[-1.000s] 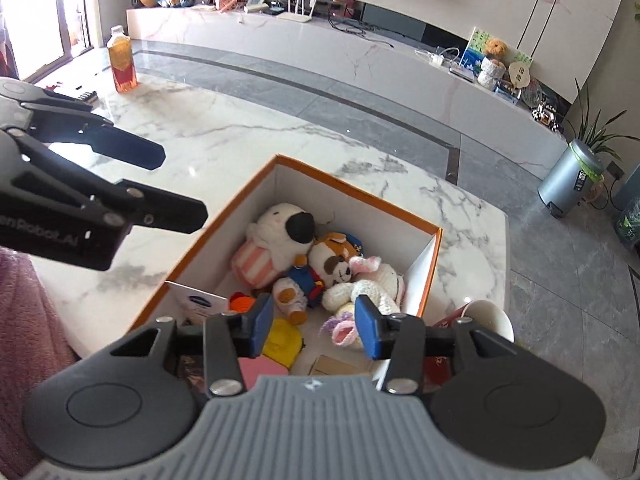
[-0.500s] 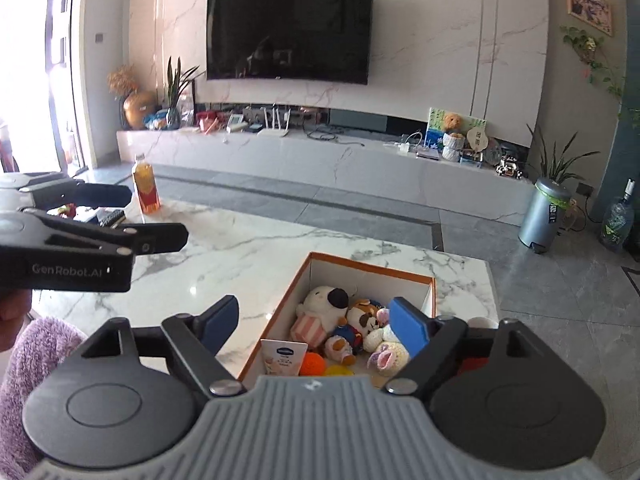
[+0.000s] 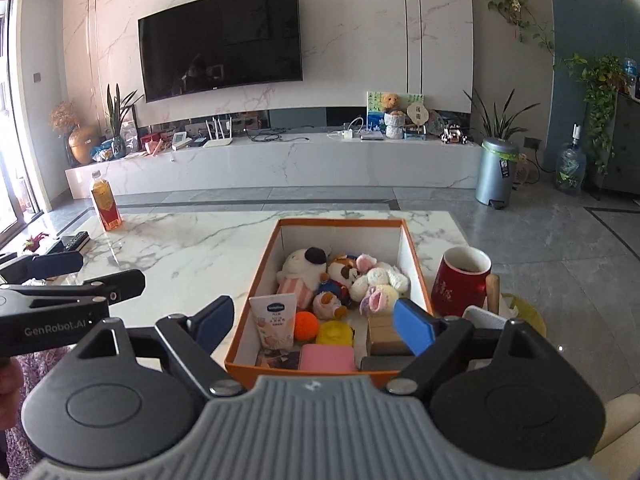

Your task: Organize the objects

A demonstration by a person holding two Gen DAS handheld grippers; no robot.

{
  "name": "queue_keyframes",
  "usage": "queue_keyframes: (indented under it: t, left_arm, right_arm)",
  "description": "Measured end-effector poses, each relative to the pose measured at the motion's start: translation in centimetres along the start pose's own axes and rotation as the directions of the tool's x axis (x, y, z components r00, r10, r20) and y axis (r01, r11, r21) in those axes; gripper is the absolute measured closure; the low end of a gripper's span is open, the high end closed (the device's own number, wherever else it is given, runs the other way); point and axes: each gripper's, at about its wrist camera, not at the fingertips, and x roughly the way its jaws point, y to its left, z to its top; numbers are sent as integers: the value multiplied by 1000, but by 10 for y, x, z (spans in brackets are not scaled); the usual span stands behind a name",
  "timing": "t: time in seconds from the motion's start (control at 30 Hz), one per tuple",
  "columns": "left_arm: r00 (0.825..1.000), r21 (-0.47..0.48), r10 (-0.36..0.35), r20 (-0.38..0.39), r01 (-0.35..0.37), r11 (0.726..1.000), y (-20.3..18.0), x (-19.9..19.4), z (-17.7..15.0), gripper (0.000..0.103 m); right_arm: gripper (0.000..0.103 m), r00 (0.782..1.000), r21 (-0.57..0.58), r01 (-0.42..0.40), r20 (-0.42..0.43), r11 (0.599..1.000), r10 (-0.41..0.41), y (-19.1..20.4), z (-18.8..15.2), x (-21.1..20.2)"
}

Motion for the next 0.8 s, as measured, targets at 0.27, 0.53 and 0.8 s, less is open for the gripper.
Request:
queue_keyframes:
  t: [0.27,0.53,0.8]
  left_arm:
    - [996,-1,8,-91,-8,1000,4,18,-27,7]
    - [986,17,6,-164,-3,1000,-4,34,-39,7]
    - [985,11,-2,-173,4,1000,-4,34,-38,7]
  right_arm:
    - [13,994,-10,7,-106,1000,-8,3,-23,39]
    - [13,984,5,31,-178,1000,-29,-7,-38,61]
    - [13,982,7,30,-184,1000,-29,-7,-39,65]
